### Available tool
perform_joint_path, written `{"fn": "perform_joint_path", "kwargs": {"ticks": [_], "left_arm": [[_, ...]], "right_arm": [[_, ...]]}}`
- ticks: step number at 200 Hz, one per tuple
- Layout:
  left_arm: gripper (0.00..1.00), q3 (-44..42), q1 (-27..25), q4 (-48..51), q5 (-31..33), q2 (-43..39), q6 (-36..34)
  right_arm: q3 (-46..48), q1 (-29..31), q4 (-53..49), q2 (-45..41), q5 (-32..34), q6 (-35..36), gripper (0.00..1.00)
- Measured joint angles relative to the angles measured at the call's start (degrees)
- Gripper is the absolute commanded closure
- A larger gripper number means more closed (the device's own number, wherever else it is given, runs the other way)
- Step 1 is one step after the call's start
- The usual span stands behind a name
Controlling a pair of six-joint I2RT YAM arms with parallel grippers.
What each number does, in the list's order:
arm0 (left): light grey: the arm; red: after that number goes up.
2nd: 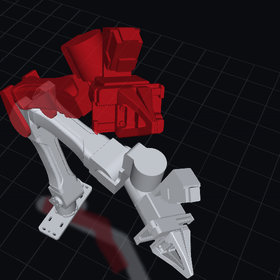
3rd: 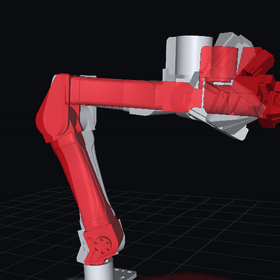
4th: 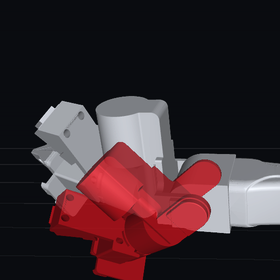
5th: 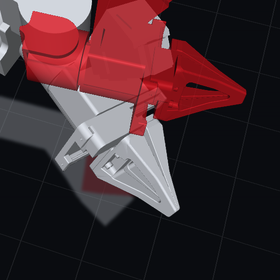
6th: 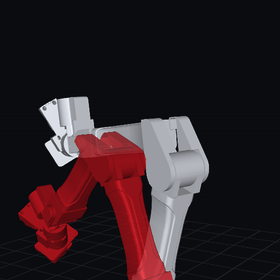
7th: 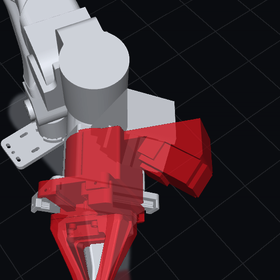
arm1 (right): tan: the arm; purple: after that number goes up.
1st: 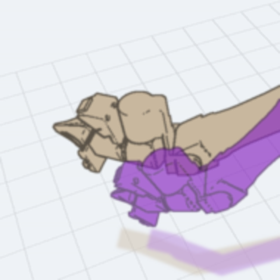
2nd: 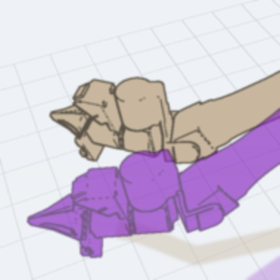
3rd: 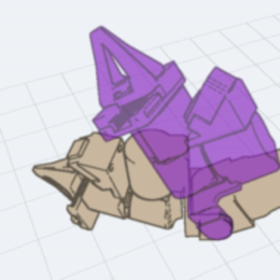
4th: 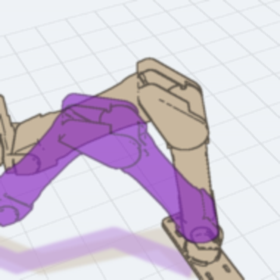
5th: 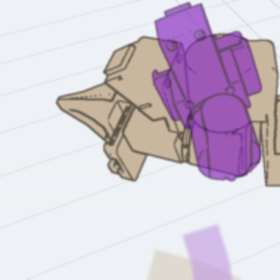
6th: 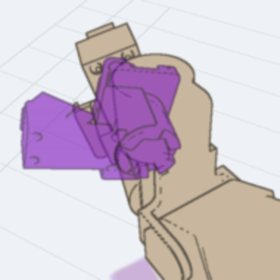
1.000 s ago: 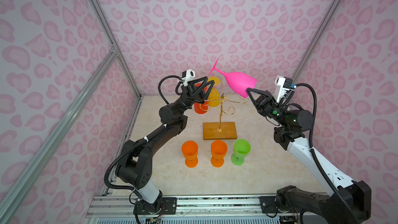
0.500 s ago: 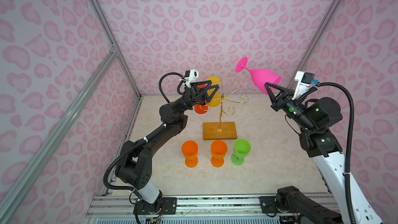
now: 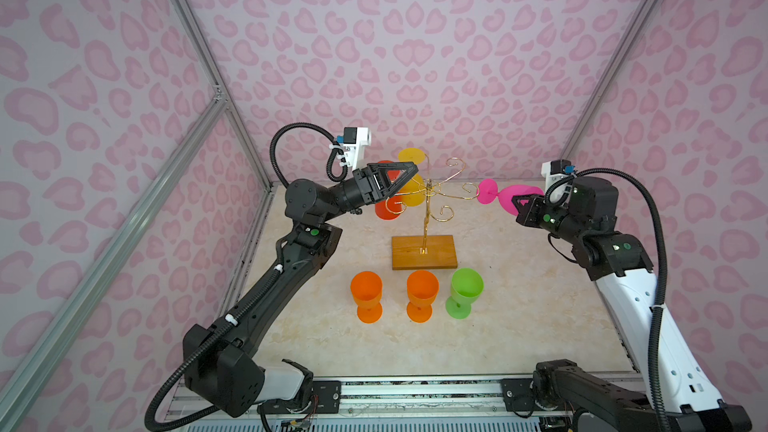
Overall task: Take the wine glass off the wine glass rack
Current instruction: 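Lower the pink glass with the right gripper while the left reaches the red glass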
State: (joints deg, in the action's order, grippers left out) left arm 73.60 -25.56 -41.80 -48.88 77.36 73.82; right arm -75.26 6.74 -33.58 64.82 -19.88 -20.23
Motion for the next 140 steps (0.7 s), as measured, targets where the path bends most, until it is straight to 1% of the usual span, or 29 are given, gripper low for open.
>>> {"fn": "perform_joint_path", "kwargs": {"ticks": [27, 52, 105, 140], "left_arm": [[0.36, 0.57, 0.68, 11.47, 1.81, -3.37, -9.07], [0.36, 0.57, 1.44, 17.49, 2.97, -4.98, -13.6], [0.36, 0.57, 2.27, 22.18, 4.17, -5.7, -17.05], [0.36, 0.57, 2.62, 22.62, 4.2, -5.7, -17.49]], "right_arm": [[1.16, 0.13, -3.69, 2.82, 0.28, 1.7, 1.0], [1.4, 1.33, -7.15, 5.84, 1.11, 4.48, 1.0], [0.98, 7.85, -15.15, 11.23, 7.32, 10.29, 1.0], [0.68, 9.31, -18.43, 12.68, 10.14, 11.96, 1.0]]}}
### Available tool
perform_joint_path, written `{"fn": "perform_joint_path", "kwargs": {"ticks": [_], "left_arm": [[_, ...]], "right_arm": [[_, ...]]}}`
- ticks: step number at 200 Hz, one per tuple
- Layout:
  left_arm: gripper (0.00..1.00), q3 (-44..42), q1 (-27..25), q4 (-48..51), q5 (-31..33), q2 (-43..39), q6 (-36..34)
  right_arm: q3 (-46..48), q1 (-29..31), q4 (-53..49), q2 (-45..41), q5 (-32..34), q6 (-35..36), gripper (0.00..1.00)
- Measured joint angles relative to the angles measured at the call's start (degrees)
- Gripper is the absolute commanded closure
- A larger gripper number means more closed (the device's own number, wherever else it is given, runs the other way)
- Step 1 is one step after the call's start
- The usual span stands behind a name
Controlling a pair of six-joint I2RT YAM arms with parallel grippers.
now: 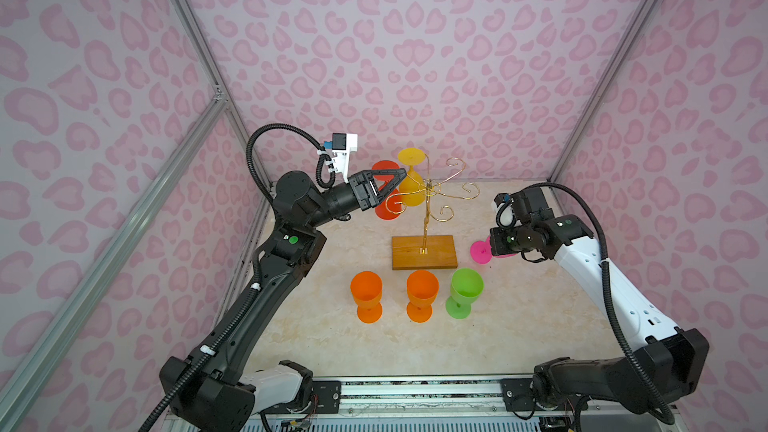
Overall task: Take the wine glass off the wine glass rack
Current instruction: 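Lower the pink glass with the right gripper while the left reaches the red glass, then set the pink glass upright beside the green glass and open the right gripper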
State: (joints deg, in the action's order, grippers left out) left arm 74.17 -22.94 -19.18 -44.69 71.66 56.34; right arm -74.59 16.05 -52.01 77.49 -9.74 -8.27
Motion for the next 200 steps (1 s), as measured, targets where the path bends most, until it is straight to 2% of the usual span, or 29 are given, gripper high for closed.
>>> {"fn": "perform_joint_path", "kwargs": {"ticks": [178, 200], "left_arm": [[0.36, 0.0, 0.46, 1.14, -0.37, 0.02, -0.44], [0.36, 0.0, 0.48, 1.25, -0.39, 0.02, -0.44]], "right_arm": [[-0.17, 5.88, -7.58, 5.16, 2.25, 2.8, 1.0], [-1.16, 6.01, -8.26, 6.25, 2.43, 2.86, 0.91]]}}
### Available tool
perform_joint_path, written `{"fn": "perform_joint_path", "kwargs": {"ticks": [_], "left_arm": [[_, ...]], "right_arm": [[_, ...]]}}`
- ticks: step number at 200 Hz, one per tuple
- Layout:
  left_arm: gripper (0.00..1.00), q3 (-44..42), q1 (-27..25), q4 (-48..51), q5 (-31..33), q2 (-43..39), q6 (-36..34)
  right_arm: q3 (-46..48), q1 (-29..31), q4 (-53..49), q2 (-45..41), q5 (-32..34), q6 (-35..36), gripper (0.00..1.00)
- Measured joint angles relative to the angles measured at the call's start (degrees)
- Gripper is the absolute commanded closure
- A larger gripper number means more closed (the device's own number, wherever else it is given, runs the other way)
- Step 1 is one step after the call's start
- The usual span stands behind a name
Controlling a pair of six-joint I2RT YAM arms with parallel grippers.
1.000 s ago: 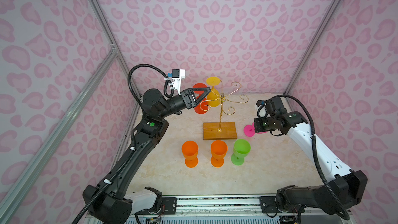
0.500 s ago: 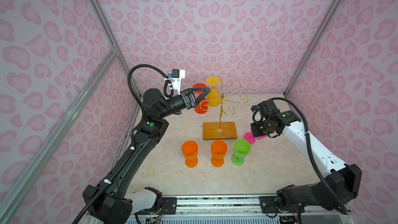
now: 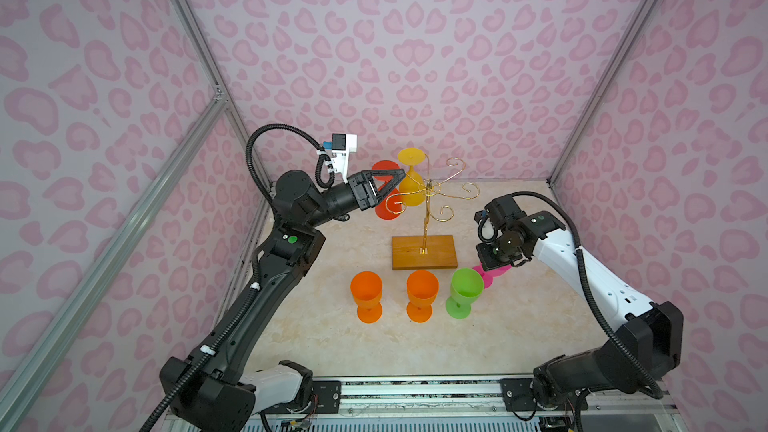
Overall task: Take the wine glass off the wine glass rack
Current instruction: 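Set the pink glass upright beside the green glass and open the right gripper, then raise the right gripper away while the left gripper closes on the red glass foot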
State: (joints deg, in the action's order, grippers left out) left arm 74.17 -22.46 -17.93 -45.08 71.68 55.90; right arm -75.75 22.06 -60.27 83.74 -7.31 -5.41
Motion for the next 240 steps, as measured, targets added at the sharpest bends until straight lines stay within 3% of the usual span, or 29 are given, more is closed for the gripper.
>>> {"fn": "perform_joint_path", "kwargs": {"ticks": [60, 139, 240], "left_arm": [[0.36, 0.0, 0.07, 0.07, -0.13, 0.0, -0.07], [0.36, -1.09, 3.3, 1.88, 0.74, 0.04, -0.13], [0.37, -2.93, 9.29, 8.7, 4.9, 4.59, -0.98]], "right_arm": [[-0.98, 0.31, -0.52, -0.76, -0.76, 0.0, 0.66], [-2.23, -0.81, 1.64, -8.5, -4.31, -1.36, 0.63], [3.61, -13.81, 13.16, -23.08, -7.1, -7.74, 0.62]]}}
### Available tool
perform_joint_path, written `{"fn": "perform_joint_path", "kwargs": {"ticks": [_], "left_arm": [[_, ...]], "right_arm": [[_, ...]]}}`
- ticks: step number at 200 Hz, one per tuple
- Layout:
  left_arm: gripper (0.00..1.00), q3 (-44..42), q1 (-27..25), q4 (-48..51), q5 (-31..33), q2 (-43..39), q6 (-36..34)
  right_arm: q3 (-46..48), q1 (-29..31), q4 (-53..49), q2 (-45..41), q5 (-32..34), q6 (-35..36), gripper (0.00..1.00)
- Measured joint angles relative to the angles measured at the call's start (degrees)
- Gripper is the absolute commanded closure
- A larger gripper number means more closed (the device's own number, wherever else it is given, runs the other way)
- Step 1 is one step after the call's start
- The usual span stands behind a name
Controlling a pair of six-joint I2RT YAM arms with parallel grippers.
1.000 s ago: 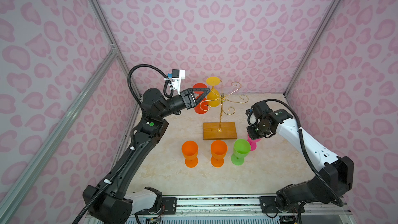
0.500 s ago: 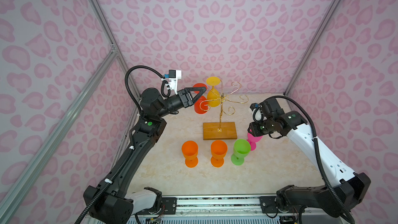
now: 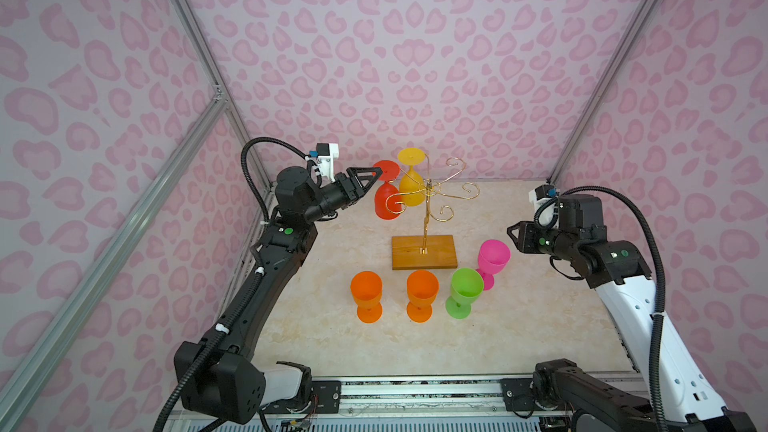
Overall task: Take the wine glass off the wine glass rack
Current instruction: 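Raise the right gripper away while the left gripper closes on the red glass foot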
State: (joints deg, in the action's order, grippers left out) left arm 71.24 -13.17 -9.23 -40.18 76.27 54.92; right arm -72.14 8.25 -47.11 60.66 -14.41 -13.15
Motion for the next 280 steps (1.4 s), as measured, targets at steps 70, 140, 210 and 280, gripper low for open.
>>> {"fn": "perform_joint_path", "kwargs": {"ticks": [70, 140, 210, 280], "left_arm": [[0.42, 3.82, 0.44, 4.52, 2.64, 7.61, -2.64], [0.52, 8.9, 0.46, 4.83, 3.04, 13.49, -2.8], [0.69, 10.73, 0.52, 4.9, 2.89, 16.09, -2.78], [0.81, 10.73, 0.81, 4.92, 2.84, 16.13, -2.8]], "right_arm": [[5.62, -5.75, 8.83, -7.28, 1.51, -4.22, 0.6], [7.72, -8.76, 10.67, -8.11, 0.22, -4.7, 0.6], [9.05, -11.08, 11.23, -8.0, -1.66, -4.72, 0.6], [9.46, -11.74, 12.81, -7.21, -2.78, -5.27, 0.6]]}}
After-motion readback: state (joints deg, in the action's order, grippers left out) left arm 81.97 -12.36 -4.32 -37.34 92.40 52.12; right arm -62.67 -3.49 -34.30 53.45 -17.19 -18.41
